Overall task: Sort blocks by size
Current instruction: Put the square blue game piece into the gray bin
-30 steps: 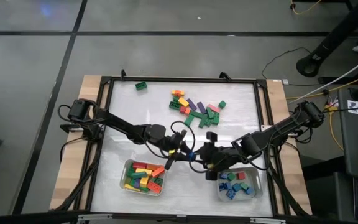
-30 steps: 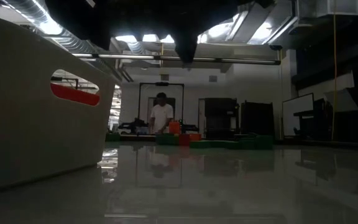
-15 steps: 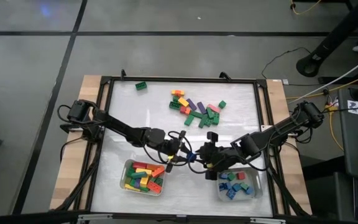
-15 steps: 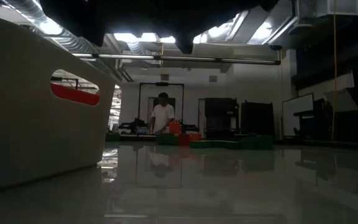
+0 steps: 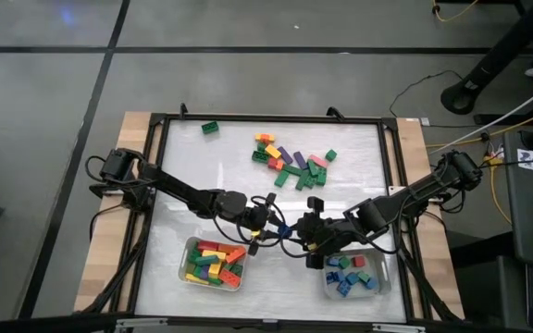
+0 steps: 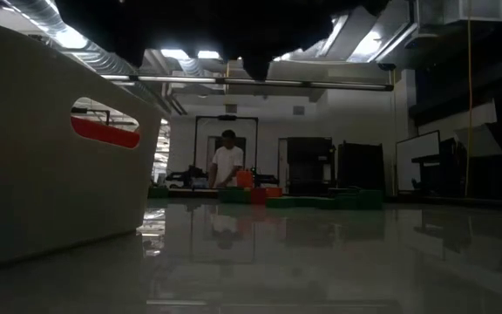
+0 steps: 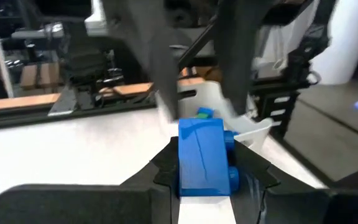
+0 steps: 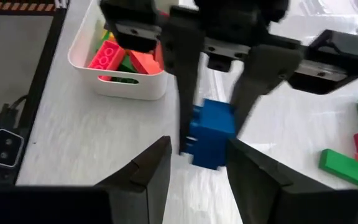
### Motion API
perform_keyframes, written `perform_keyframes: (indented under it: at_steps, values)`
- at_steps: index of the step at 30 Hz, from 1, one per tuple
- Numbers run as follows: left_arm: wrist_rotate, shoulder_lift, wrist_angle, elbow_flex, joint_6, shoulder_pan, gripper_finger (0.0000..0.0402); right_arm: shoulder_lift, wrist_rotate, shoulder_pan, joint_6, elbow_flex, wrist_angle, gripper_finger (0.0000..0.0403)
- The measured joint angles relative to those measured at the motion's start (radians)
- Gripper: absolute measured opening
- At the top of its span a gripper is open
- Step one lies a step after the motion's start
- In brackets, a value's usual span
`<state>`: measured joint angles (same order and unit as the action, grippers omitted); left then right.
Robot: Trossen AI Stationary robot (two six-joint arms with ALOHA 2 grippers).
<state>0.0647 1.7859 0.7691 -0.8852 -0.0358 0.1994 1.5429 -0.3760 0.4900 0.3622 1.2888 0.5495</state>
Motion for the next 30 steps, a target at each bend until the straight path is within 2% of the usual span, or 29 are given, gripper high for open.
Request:
perform_keyframes:
  at_steps: [5, 9, 20, 30]
  values:
    - [-0.051, 0.0, -0.004, 0.001, -0.007, 0.0, 0.0082, 0.0, -0.004, 0.0, 0.023, 0.0, -0.008, 0.0152]
    - [-0.054, 0.0, -0.011, 0.001, -0.003, 0.0, 0.0082, 0.024, -0.023, 0.0, 0.075, 0.001, -0.025, 0.0152]
    - [-0.055, 0.004, -0.182, 0.005, 0.007, 0.0, 0.0082, 0.124, 0.162, -0.09, 0.079, 0.002, -0.031, 0.0152]
    - [-0.098, 0.002, -0.23, 0.003, 0.005, -0.008, 0.0082, 0.128, 0.162, -0.111, 0.079, 0.001, -0.027, 0.0152]
